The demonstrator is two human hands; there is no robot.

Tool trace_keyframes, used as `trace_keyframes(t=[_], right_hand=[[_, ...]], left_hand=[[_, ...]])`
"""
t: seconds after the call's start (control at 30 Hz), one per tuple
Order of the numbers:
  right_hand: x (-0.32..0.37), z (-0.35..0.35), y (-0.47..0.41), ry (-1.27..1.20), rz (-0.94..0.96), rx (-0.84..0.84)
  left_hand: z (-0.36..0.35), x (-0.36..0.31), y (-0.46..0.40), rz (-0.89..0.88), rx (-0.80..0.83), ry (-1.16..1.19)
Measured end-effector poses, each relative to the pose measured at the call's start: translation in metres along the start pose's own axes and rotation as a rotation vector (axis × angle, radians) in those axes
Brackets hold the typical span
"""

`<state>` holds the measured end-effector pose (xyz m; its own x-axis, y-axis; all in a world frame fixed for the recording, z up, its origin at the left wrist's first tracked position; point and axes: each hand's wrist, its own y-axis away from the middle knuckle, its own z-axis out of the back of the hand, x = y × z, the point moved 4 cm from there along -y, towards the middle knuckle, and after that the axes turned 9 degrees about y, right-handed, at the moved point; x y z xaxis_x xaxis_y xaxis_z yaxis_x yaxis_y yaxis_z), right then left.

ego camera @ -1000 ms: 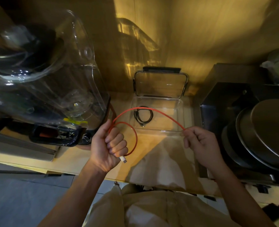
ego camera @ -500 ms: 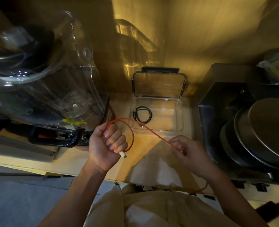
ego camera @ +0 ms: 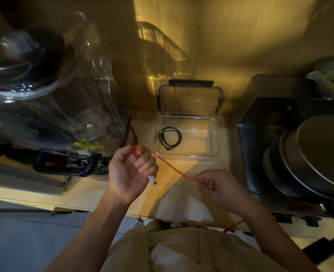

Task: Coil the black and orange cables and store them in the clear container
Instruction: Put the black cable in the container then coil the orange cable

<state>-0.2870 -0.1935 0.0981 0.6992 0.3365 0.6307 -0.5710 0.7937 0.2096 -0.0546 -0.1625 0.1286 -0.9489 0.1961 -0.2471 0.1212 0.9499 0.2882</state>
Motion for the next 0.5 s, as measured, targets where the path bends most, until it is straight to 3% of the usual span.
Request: trace_keyframes(t=[0.5], right_hand=[[0.043, 0.003, -0.005, 0.165, 0.209, 0.104]], left_hand=[[-0.013, 0.028, -0.008, 0.023, -0.105, -0.804]])
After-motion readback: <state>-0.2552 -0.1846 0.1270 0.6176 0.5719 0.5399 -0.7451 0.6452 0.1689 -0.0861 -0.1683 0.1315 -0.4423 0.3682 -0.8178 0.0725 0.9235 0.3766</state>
